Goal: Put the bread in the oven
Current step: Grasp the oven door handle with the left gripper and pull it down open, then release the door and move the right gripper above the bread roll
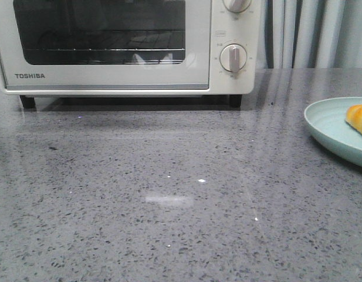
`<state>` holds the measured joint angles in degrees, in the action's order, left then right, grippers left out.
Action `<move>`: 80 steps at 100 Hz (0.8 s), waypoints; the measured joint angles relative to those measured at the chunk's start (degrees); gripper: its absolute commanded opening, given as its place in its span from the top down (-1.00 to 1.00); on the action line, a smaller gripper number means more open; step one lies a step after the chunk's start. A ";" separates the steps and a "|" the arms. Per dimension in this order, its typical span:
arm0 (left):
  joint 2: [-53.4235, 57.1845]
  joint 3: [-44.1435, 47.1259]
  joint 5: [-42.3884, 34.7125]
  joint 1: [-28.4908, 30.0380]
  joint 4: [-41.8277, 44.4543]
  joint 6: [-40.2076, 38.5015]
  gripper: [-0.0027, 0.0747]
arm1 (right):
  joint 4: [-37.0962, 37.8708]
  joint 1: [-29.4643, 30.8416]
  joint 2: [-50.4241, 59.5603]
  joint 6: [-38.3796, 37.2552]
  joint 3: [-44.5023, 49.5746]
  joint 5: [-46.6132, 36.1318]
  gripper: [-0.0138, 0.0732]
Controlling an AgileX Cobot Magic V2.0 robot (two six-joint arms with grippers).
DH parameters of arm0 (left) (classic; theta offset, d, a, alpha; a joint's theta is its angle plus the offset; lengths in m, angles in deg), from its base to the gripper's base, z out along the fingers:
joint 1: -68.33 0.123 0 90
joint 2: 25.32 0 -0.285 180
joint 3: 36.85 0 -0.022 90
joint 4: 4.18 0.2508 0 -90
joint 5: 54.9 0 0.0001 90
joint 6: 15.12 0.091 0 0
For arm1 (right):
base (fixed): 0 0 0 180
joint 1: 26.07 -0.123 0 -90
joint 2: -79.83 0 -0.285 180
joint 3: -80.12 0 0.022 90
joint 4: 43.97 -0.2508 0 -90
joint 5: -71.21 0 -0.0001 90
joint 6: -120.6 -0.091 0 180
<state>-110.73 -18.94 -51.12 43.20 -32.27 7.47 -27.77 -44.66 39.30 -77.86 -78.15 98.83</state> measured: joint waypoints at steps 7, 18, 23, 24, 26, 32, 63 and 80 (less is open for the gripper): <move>0.52 2.02 -1.90 -1.01 0.46 0.00 0.98 | 0.00 0.00 0.00 0.00 0.00 0.08 0.69; 2.45 6.15 -6.06 -3.24 0.65 0.20 0.98 | 0.00 0.00 0.00 0.00 0.00 0.08 0.69; 3.45 8.38 -8.27 -4.31 0.49 0.35 0.98 | 0.00 0.00 0.00 0.00 0.00 0.08 0.69; 3.74 9.05 -8.57 -4.62 0.51 0.35 0.98 | 0.00 0.00 0.00 0.00 0.00 0.08 0.69; 4.19 10.06 -9.50 -4.92 0.38 0.35 0.98 | 0.00 0.00 0.00 0.00 0.00 0.08 0.69; 5.51 12.91 -12.16 -6.29 -0.66 0.35 0.98 | 0.00 0.00 0.00 0.00 0.00 0.08 0.69; 16.32 31.62 -8.53 -19.41 -10.85 0.38 0.98 | 0.00 0.00 0.00 0.00 0.00 0.51 0.69; 27.12 33.49 -7.18 -29.77 -16.05 0.16 0.98 | 0.00 0.00 0.00 0.00 0.00 2.88 0.69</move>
<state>-83.61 14.56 -58.30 13.43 -48.32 7.62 -27.77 -44.66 39.30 -77.86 -78.15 101.71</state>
